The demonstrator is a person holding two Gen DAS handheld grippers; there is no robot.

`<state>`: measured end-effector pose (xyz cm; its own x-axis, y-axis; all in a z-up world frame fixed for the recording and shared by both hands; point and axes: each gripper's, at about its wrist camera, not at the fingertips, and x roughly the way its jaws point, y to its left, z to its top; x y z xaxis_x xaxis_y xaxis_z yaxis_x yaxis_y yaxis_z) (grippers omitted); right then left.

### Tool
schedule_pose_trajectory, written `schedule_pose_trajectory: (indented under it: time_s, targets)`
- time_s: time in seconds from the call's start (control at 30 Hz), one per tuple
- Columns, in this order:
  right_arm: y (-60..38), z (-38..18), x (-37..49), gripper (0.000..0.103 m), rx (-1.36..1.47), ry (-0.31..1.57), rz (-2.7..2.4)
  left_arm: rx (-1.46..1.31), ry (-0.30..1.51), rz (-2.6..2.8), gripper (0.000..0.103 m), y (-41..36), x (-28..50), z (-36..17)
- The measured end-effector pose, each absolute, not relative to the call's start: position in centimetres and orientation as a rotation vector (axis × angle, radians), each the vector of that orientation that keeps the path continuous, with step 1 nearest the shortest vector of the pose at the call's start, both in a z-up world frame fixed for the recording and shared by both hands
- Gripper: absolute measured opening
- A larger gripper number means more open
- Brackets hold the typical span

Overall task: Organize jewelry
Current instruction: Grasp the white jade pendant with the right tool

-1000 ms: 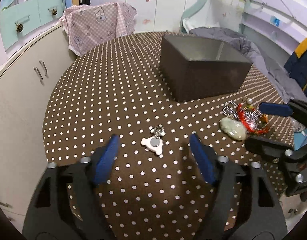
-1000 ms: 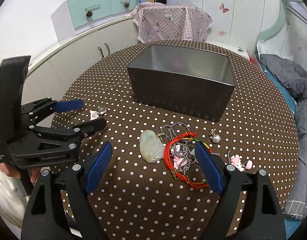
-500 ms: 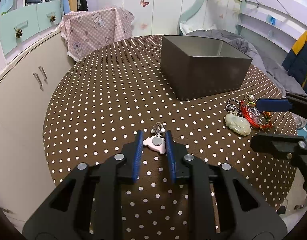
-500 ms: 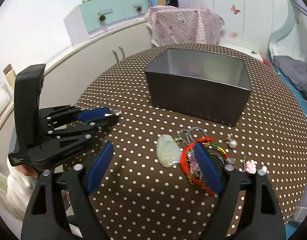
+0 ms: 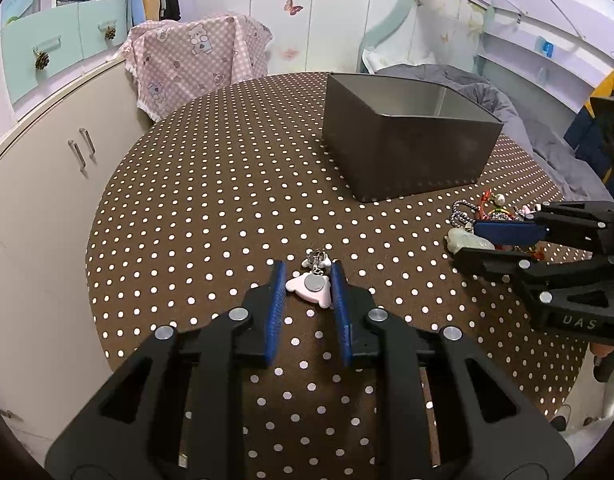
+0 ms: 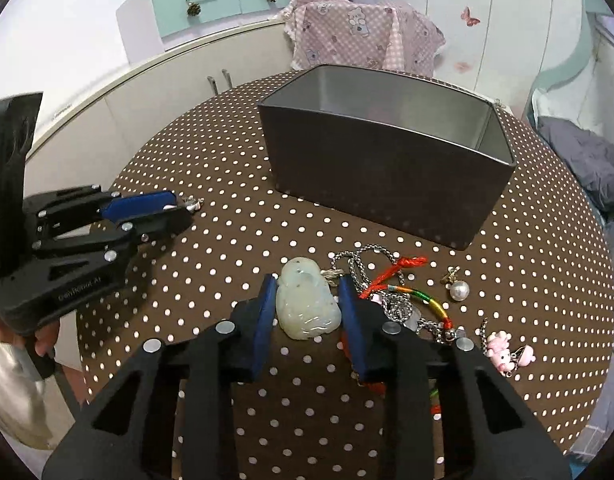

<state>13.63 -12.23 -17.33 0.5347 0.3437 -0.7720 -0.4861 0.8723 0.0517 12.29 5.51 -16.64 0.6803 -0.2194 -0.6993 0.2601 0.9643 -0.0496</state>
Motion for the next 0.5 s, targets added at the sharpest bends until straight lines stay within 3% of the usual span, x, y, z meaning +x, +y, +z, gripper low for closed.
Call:
schedule_pose_trajectory:
  time_s: [0.5]
  targets:
    - [-13.3,-16.1,13.3,0.026,-0.128,0.871,0.499,0.062,0.747,-0.31,0.023,3.8,12.2,-15.7]
